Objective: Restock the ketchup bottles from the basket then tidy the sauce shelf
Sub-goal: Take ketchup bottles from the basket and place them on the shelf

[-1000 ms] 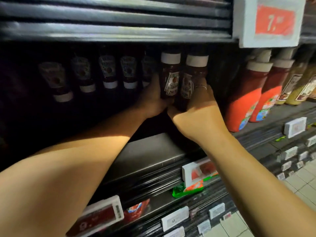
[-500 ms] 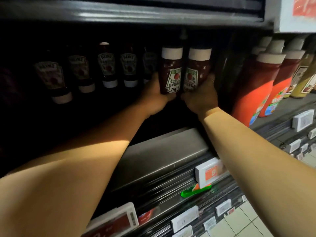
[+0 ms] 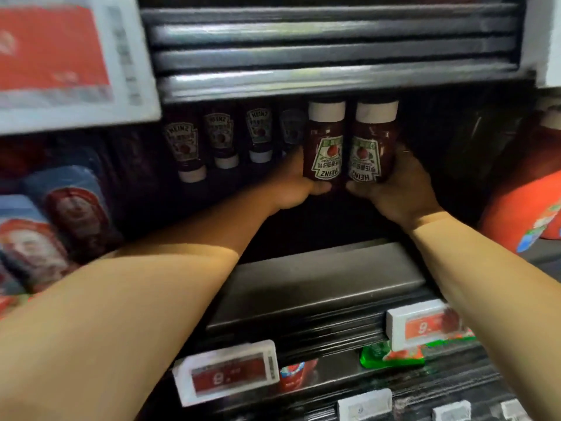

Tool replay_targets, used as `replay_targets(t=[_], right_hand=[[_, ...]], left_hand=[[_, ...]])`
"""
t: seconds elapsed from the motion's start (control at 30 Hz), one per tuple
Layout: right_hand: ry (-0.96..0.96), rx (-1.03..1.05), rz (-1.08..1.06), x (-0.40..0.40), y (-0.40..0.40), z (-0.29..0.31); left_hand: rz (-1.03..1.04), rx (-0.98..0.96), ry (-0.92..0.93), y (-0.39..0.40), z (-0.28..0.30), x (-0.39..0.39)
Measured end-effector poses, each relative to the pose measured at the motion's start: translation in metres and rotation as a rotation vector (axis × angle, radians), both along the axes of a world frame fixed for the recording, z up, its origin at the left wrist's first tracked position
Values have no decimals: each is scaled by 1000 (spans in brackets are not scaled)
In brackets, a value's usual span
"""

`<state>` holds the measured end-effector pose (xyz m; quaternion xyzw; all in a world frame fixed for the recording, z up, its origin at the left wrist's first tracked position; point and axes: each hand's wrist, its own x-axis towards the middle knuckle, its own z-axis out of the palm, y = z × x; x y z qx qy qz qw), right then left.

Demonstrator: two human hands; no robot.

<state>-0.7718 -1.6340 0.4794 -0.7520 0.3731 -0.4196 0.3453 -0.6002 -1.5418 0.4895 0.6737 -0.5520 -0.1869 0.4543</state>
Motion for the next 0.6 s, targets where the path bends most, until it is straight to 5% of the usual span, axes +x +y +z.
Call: replay_targets(t=[0.43, 0.6], right_hand=[[-57, 302, 434, 88, 37, 40], [-32, 326, 447, 125, 31, 23]], left_hand=[[263, -144, 220, 90, -8, 54], [381, -195, 251, 100, -6, 74]])
